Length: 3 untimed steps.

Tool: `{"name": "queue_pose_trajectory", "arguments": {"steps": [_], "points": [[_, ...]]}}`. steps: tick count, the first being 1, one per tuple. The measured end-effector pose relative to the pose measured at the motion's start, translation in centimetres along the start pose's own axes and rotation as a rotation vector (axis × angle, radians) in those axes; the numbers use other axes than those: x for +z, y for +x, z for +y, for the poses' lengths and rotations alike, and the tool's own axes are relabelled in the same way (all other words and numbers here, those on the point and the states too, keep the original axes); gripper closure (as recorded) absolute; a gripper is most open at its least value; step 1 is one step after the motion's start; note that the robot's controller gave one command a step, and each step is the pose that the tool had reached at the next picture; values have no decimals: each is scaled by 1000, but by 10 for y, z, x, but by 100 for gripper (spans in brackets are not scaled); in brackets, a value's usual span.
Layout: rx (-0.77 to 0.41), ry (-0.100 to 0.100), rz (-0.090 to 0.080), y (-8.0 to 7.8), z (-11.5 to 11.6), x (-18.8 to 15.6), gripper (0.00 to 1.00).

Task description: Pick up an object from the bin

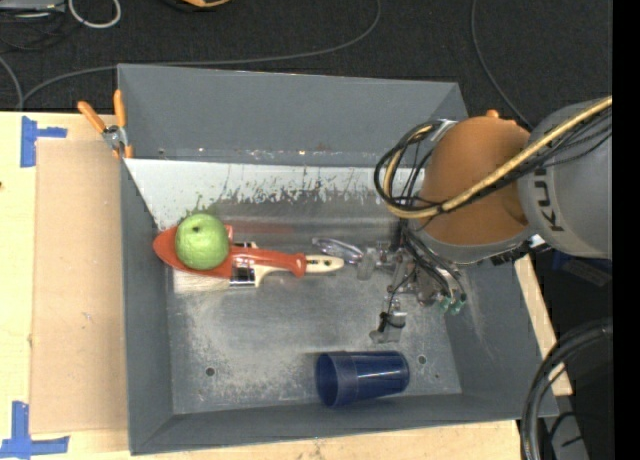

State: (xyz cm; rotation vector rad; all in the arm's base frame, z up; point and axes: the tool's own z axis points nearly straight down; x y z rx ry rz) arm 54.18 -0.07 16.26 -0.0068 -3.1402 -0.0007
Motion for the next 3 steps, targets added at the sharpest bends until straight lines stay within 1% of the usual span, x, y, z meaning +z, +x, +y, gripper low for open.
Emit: {"name": "queue_pose_trajectory", "arguments": {"steps": [1, 2, 3], "points": [[-172, 1, -3, 40, 8, 70, 0], [-173, 1, 13, 47, 8, 79, 0], [-314, 0, -7, 51, 47, 58, 0]]}}
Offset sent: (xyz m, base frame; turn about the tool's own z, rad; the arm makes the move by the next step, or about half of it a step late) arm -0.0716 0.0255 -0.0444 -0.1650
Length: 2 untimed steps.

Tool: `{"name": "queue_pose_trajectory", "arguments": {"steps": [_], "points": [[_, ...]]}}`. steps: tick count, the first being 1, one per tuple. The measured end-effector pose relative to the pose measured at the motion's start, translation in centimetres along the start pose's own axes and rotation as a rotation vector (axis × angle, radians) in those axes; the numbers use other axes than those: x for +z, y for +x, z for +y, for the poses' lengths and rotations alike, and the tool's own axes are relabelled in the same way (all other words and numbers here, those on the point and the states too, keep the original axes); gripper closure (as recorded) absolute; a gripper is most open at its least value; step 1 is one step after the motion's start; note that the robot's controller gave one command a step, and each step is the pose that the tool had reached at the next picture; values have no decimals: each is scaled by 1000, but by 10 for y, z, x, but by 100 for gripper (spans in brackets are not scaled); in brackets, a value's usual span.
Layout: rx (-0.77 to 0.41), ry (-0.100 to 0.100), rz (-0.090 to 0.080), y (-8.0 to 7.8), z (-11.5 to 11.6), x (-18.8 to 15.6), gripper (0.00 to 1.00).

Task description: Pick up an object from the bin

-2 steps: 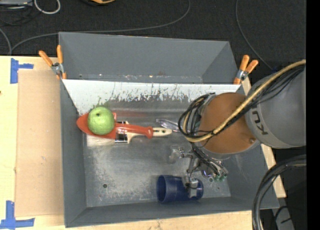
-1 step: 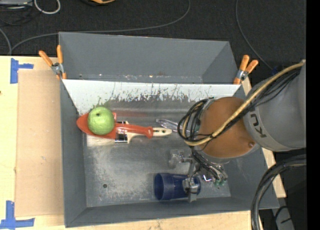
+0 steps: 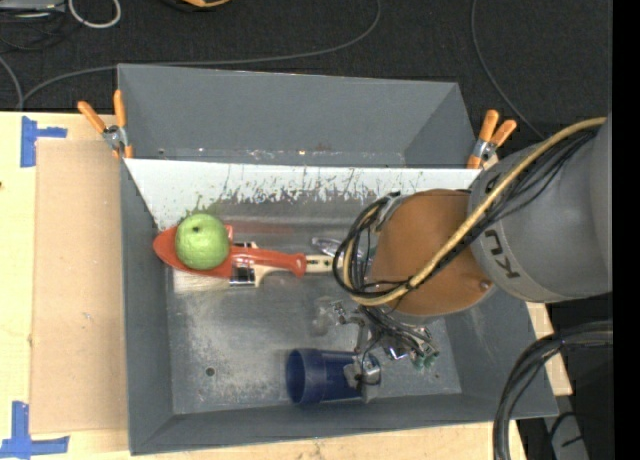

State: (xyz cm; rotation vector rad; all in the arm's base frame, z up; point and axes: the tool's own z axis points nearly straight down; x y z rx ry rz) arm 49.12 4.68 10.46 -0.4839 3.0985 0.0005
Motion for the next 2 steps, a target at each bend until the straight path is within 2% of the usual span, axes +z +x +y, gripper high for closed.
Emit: {"name": "queue_pose_trajectory", "arguments": {"steps": [1, 2], "points": [[115, 1, 3, 10, 7, 32, 0], [-111, 3, -16, -3, 63, 32, 100]]}}
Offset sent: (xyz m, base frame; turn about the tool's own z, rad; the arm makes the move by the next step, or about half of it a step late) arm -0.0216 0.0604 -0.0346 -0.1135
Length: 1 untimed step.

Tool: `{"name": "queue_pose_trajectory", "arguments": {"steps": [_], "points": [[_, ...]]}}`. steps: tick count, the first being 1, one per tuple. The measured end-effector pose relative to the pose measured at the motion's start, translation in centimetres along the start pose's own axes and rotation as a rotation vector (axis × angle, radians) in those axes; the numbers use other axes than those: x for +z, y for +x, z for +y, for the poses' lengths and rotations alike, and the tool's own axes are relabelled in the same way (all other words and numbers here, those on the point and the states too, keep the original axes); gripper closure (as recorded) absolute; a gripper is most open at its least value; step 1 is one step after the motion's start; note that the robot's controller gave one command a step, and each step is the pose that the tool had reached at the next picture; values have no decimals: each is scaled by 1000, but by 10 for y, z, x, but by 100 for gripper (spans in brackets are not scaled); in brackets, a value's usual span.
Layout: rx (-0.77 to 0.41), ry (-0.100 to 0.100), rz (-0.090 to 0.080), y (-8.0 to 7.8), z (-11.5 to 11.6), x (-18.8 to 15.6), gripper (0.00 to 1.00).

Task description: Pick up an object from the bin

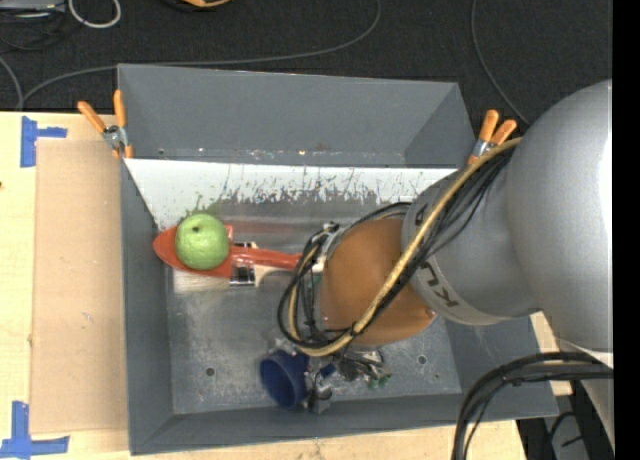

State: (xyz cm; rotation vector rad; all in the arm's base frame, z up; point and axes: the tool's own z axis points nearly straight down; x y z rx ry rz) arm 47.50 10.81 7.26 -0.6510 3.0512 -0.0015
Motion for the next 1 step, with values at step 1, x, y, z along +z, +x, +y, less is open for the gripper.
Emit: {"name": "queue_pose_trajectory", "arguments": {"steps": [1], "points": [[0, 0, 0, 0, 0, 0, 100]]}}
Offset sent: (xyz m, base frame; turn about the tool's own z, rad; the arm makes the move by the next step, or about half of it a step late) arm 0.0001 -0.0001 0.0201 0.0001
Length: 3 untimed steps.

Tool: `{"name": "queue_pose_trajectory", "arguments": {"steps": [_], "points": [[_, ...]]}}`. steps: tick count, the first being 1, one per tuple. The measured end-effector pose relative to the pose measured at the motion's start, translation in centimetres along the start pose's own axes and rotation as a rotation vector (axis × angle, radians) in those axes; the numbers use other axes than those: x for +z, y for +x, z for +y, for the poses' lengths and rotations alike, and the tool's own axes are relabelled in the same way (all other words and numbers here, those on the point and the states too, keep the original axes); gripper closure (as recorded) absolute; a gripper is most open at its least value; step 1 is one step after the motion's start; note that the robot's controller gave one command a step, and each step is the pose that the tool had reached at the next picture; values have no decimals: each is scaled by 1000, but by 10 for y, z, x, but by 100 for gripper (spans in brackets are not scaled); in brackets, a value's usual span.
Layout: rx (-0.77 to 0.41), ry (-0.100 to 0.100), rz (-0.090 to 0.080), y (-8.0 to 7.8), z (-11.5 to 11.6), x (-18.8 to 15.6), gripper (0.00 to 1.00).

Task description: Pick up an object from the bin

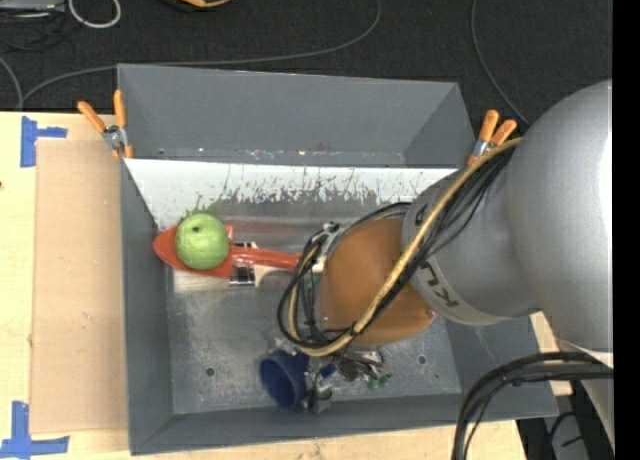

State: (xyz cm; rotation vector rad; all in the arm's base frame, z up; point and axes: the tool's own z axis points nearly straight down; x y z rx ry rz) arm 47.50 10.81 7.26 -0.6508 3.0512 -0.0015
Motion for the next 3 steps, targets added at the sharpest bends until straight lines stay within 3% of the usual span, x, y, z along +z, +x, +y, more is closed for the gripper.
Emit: {"name": "queue_pose_trajectory", "arguments": {"steps": [1, 2, 3], "points": [[0, -1, 6, 1, 0, -8, 100], [1, -3, 13, 2, 2, -48, 100], [2, -2, 8, 1, 1, -73, 100]]}}
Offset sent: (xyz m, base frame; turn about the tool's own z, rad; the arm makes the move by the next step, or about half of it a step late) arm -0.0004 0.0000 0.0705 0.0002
